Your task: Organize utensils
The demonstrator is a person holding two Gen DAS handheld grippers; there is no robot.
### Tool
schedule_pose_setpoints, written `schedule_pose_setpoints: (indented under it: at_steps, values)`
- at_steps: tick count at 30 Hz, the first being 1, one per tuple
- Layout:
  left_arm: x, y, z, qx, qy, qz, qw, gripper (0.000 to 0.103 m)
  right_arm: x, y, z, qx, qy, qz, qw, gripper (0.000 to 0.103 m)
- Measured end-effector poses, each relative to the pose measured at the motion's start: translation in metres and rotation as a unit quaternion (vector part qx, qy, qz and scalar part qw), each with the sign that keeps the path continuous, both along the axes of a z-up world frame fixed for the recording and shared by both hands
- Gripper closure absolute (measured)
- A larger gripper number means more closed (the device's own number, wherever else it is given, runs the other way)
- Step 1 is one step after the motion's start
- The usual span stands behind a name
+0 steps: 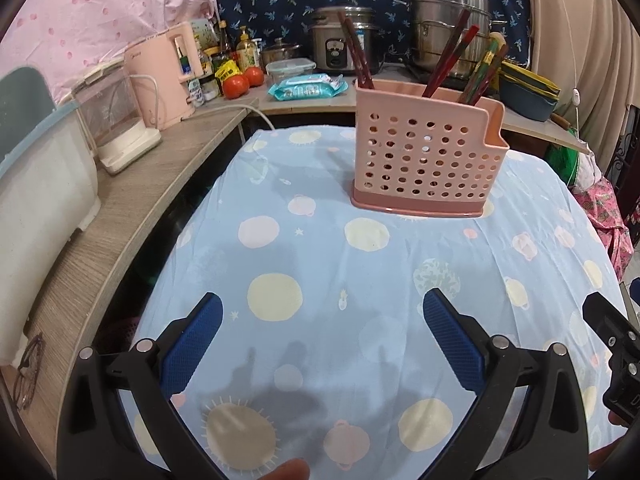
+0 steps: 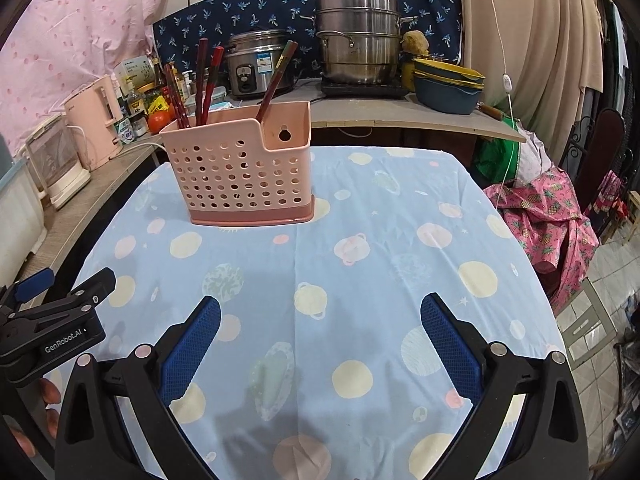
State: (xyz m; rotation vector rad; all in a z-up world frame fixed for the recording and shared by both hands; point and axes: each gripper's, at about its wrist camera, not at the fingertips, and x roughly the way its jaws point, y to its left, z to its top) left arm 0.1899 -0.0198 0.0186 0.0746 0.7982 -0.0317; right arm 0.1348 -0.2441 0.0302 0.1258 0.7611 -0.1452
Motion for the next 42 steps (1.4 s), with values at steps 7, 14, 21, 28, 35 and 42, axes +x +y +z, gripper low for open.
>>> schedule_pose_setpoints:
  at_steps: [7, 14, 21, 28, 35, 42]
  values:
    - [0.003, 0.003, -0.005, -0.003, 0.006, 0.008, 0.9999, 0.007, 0.004, -0.001, -0.004, -0.001, 0.002, -0.003, 1.000, 0.007]
    - [0.003, -0.005, -0.001, 0.008, -0.005, -0.002, 0.9999, 0.007, 0.007, -0.004, -0.008, 0.001, 0.005, -0.008, 1.000, 0.007]
    - [0.002, -0.009, 0.000, 0.009, -0.008, -0.007, 0.9999, 0.007, 0.008, -0.008, -0.010, 0.001, 0.005, -0.014, 1.000, 0.007]
    - [-0.002, -0.012, 0.002, 0.014, -0.016, -0.009, 0.9997, 0.007, 0.008, -0.007, -0.010, -0.002, 0.005, -0.015, 1.000, 0.007]
    - [-0.004, -0.013, 0.004, 0.017, -0.019, -0.009, 0.9996, 0.007, 0.007, -0.007, -0.010, -0.006, 0.003, -0.015, 1.000, 0.007]
    - [-0.005, -0.012, 0.005, 0.020, -0.021, -0.004, 0.9996, 0.007, 0.006, -0.007, -0.010, -0.005, 0.005, -0.015, 1.000, 0.007]
